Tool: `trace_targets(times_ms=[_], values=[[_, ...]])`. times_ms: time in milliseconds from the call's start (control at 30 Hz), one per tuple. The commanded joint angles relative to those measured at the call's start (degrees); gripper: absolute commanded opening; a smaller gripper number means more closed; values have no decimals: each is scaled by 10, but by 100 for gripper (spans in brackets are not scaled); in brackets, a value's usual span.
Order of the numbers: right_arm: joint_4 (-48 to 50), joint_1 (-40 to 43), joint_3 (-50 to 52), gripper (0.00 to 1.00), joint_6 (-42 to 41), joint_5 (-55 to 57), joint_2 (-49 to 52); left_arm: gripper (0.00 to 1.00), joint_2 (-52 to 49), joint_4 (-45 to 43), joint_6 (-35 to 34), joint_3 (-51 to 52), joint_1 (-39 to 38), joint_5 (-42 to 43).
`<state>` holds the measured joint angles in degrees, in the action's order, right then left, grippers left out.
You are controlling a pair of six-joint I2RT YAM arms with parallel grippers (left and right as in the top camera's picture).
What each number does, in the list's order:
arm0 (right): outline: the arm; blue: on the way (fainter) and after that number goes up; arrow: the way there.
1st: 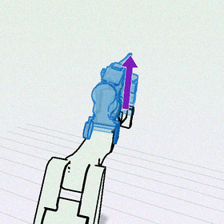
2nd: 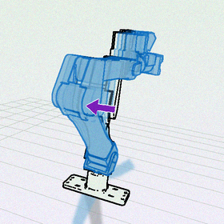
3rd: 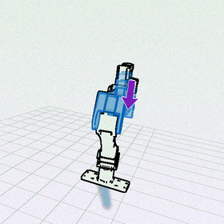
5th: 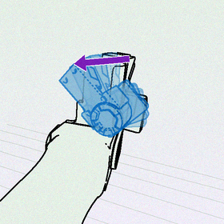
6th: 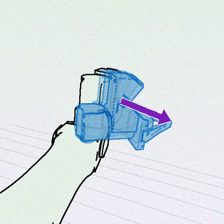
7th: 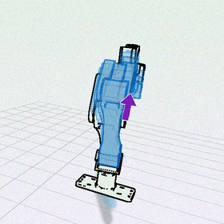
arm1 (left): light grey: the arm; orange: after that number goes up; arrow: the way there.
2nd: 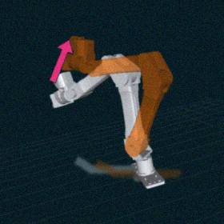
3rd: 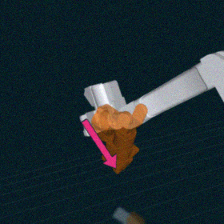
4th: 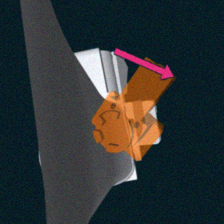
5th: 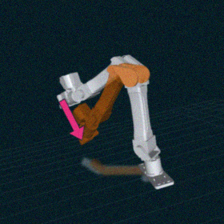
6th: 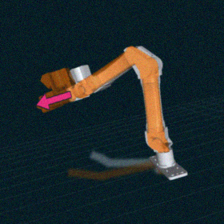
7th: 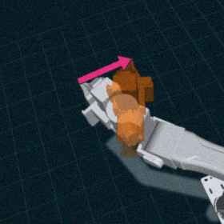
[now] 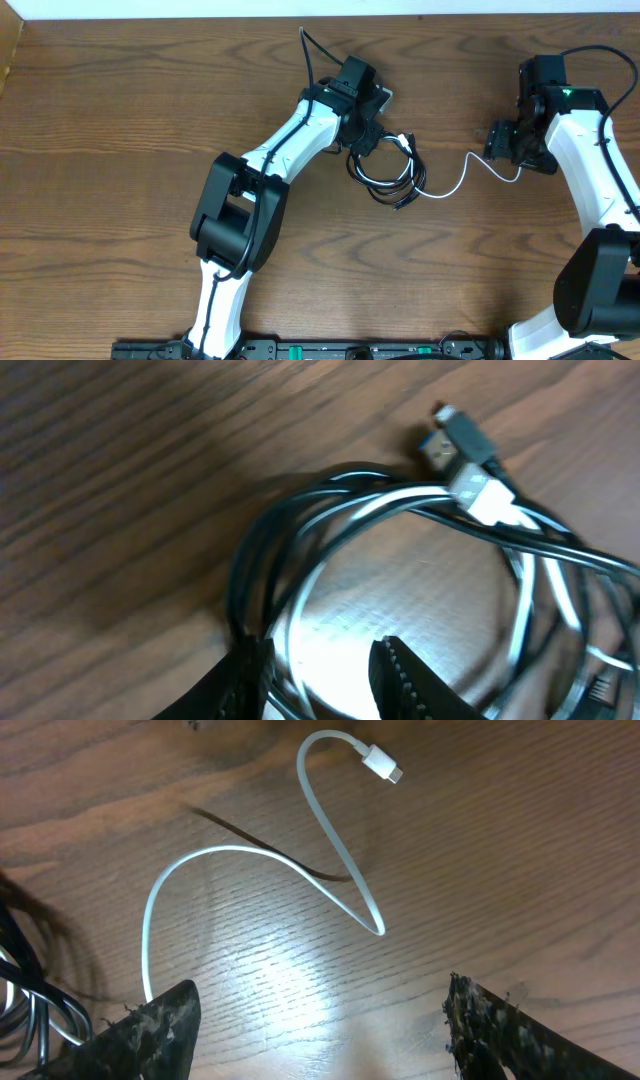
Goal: Untangle cables
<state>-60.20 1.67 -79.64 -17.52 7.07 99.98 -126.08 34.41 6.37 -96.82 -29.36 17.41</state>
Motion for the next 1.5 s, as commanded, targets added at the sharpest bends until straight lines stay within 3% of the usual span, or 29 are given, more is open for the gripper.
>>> trace_targets(times_ms=[0,133,467,533,633,833,1000,1167,1300,1467], values=[[-1,-2,3,75,5,-5,1,38,-20,2,20,4,2,-56],[2,-2,3,75,9,-27,1,38,-32,13,20,4,2,-107],[29,-9,3,75,28,-108,1,36,-33,17,20,15,-8,-105],[38,-12,3,75,34,-129,1,31,-33,17,20,16,-10,-109],[50,-19,3,75,38,-162,1,8,-33,16,19,16,-9,-109],[83,-44,3,75,94,-294,1,7,12,66,-79,2,-8,-112],[126,-67,3,75,96,-382,1,7,119,89,-104,2,-8,-103],[150,-109,3,73,59,-368,1,7,200,97,-155,2,-8,-92],[159,-145,3,68,-21,-273,1,7,234,112,-160,2,-8,-59],[176,-165,3,67,-26,-271,1,8,254,141,-170,2,-8,-59]])
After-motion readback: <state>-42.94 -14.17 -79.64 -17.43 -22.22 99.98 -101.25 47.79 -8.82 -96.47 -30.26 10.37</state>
